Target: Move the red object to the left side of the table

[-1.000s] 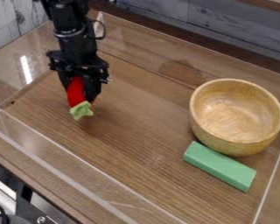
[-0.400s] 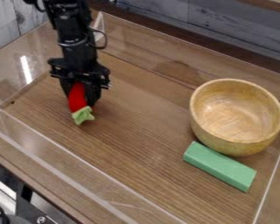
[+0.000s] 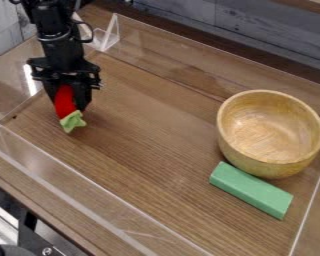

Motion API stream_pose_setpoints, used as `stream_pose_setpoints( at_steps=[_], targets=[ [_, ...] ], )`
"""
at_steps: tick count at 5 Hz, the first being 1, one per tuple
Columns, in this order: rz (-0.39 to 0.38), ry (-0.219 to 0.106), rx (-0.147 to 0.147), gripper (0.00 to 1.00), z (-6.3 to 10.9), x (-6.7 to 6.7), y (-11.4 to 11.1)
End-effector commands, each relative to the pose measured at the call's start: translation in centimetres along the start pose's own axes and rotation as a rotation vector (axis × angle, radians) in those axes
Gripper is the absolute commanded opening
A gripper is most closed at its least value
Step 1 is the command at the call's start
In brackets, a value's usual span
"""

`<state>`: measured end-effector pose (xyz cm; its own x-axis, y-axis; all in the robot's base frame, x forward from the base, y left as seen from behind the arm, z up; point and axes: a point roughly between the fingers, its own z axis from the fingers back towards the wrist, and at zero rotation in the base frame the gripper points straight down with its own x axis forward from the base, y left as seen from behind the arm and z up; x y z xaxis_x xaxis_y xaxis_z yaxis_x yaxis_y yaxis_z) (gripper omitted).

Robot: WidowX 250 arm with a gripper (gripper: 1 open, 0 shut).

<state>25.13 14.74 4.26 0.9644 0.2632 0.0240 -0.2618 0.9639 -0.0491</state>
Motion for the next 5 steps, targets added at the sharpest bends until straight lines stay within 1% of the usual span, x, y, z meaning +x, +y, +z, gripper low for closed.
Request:
stream_pose_setpoints(
  at_steps=[1,2,4,5],
  targets=[
    [-0.031,-0.065,0.012,0.00,1.8,1.2,-1.1],
    [-0.080,-0.055,0.011,1.00,3.2,0.9,-0.2],
    [-0.112,-0.045,0.004,1.00,3.0,-0.1,1.5],
    [-0.093,-0.046,0.000,1.00,2.8,-0.1,1.0]
  ],
)
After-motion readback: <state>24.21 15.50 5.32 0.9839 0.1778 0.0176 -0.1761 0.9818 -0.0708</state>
